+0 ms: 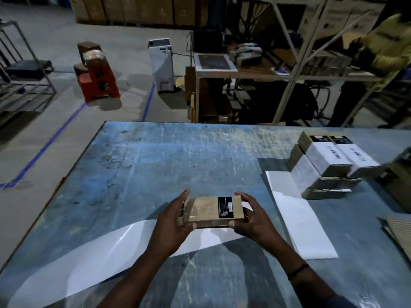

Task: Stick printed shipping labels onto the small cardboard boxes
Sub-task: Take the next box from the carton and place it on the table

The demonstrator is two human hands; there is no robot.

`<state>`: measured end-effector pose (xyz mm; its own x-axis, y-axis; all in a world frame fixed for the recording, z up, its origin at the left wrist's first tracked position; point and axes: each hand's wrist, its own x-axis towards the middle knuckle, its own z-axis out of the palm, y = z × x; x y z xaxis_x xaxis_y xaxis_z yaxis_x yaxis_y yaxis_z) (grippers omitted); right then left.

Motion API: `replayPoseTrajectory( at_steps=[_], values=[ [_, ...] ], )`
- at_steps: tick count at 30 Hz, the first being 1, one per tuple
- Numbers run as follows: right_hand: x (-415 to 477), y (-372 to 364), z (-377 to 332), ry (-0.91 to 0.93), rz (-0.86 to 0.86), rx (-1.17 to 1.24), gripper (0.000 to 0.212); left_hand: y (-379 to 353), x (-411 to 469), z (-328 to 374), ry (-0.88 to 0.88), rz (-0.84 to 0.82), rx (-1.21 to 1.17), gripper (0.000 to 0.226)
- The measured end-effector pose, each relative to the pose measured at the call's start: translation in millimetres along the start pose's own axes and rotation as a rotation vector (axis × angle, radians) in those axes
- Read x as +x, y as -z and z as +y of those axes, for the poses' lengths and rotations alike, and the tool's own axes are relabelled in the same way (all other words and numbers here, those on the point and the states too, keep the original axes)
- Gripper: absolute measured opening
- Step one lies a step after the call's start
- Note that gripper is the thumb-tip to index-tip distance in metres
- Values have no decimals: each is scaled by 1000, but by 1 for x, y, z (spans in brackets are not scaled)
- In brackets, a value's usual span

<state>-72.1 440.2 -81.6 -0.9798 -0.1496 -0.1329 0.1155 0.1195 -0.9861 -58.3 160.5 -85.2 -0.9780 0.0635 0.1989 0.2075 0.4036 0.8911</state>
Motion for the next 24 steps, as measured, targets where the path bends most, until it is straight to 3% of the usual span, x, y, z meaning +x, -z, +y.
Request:
replayPoseTrajectory(
  at_steps=[10, 13, 16, 18, 20, 22, 24],
  values=[
    [16, 48, -1, 144, -37, -277, 83, -33, 9, 30, 8, 44, 173, 99],
    [46, 48, -17, 207, 71, -361, 55, -50, 18, 46, 49, 110, 265, 92],
    [71, 30, -35, 53, 268, -371, 35, -74, 24, 61, 159, 223, 311, 83],
    [78, 13, -42, -31, 341, -386, 44, -88, 25, 69, 184, 280, 298, 75],
    [77, -5, -47, -147, 292, -433, 62, -100, 24, 68, 183, 259, 290, 74],
    [75, -20, -46, -222, 230, -547, 83, -100, 23, 65, 184, 174, 251, 79],
    [76, -24, -47, -199, 191, -686, 88, -91, 22, 56, 220, 63, 145, 67]
  ],
)
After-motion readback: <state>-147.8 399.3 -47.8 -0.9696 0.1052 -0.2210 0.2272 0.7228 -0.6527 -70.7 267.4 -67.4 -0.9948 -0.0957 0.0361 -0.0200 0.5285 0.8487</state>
